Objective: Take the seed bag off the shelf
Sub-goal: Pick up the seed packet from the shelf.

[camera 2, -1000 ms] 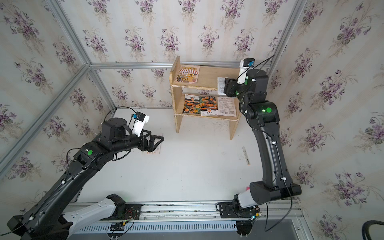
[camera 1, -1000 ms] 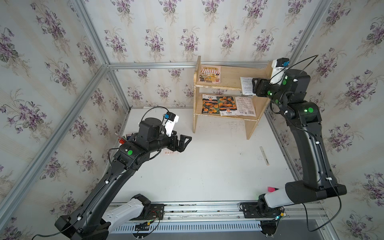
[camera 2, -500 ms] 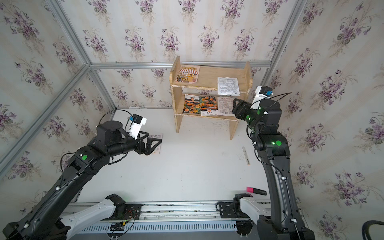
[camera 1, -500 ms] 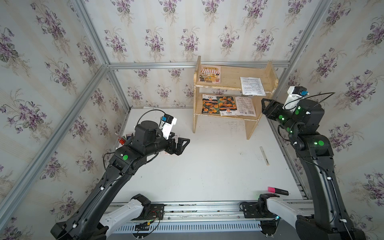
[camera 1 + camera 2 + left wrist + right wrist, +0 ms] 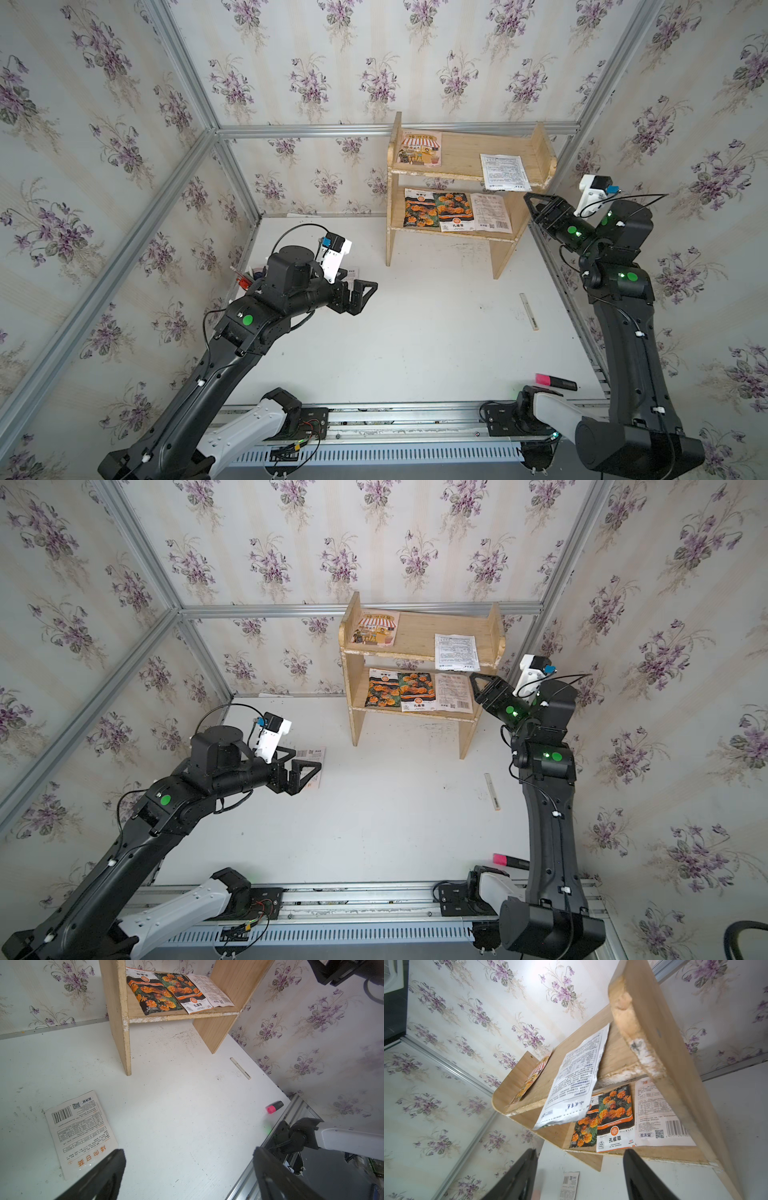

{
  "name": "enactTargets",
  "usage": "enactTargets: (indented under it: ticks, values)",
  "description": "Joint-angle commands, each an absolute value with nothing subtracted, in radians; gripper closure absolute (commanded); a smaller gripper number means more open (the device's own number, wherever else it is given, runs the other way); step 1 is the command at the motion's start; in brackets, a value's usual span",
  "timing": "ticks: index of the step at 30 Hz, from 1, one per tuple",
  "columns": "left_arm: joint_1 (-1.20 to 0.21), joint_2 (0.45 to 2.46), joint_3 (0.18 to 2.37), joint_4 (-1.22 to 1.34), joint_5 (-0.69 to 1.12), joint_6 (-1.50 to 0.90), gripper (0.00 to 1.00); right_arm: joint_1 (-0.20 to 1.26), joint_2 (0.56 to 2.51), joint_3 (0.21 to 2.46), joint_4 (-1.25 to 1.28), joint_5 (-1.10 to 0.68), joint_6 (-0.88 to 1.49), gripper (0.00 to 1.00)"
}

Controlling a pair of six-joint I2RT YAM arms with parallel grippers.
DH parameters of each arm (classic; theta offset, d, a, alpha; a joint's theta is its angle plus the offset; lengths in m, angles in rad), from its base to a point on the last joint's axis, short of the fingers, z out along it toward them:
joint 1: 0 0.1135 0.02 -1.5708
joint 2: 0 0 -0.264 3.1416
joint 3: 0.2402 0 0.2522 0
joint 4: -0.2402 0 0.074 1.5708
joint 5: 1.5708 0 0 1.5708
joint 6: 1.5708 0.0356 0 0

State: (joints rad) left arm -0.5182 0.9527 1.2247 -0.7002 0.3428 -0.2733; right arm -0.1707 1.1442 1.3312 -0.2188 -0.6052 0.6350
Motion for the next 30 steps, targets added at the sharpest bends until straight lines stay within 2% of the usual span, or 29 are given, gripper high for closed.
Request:
enactTargets:
  ticks: [1,19,27,30]
  values:
    - [-0.519,0.950,1.220,-0.696,0.331,-0.271,0.00,-0.172,1.165,1.333,-0.116,-0.686,0.685,0.33]
    - [-0.519,0.956,1.220,-0.690,0.329,-0.278,0.00,-0.172,1.324,1.432,-0.049,-0.724,0.726,0.53]
    - [-0.518,0.962,1.222,-0.686,0.337,-0.284,0.00,-0.172,1.342,1.444,-0.052,-0.726,0.727,0.72]
    - [-0.518,0.966,1.222,-0.676,0.349,-0.292,0.00,-0.172,1.339,1.442,-0.056,-0.726,0.723,0.83]
